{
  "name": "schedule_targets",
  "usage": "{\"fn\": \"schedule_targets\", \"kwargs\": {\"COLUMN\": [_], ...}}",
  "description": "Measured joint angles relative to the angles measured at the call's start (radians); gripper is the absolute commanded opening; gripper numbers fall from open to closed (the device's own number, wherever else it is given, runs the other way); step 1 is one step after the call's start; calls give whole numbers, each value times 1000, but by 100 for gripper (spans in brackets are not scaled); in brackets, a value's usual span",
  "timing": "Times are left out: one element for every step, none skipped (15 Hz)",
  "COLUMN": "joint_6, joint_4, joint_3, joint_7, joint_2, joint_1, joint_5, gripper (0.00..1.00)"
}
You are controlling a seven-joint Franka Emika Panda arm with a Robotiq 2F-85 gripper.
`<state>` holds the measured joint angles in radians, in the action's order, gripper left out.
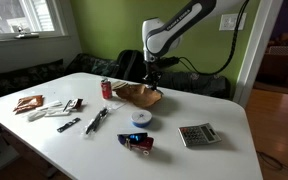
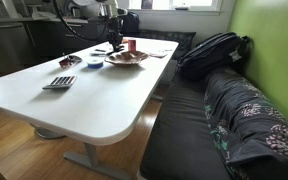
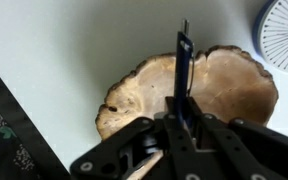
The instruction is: Take the pen off of the blue bowl and put it on wooden plate
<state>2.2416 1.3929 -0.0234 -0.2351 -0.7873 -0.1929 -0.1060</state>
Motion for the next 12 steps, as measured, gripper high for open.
{"fn": "schedule_targets", "kwargs": {"joint_6": [-19, -42, -67, -91, -110, -123, -130, -132, -131, -130, -124, -105], "joint_4": [-28, -60, -95, -133, -170, -205, -239, -268, -293, -310, -320, -320], "joint_3": [0, 1, 2, 3, 4, 6, 8, 11, 14, 15, 17, 20], "joint_7": [-9, -15, -19, -21, -22, -25, -27, -29, -30, -30, -30, -20], "joint_2": [-9, -20, -33, -48, -65, -83, -102, -120, -133, -141, -141, -135], "joint_1": [10, 19, 24, 28, 29, 29, 29, 28, 27, 26, 23, 18], "joint_5": [16, 30, 42, 53, 61, 65, 67, 68, 69, 69, 69, 66], "gripper": [3, 3, 39, 40, 46, 55, 61, 68, 77, 84, 90, 98]}}
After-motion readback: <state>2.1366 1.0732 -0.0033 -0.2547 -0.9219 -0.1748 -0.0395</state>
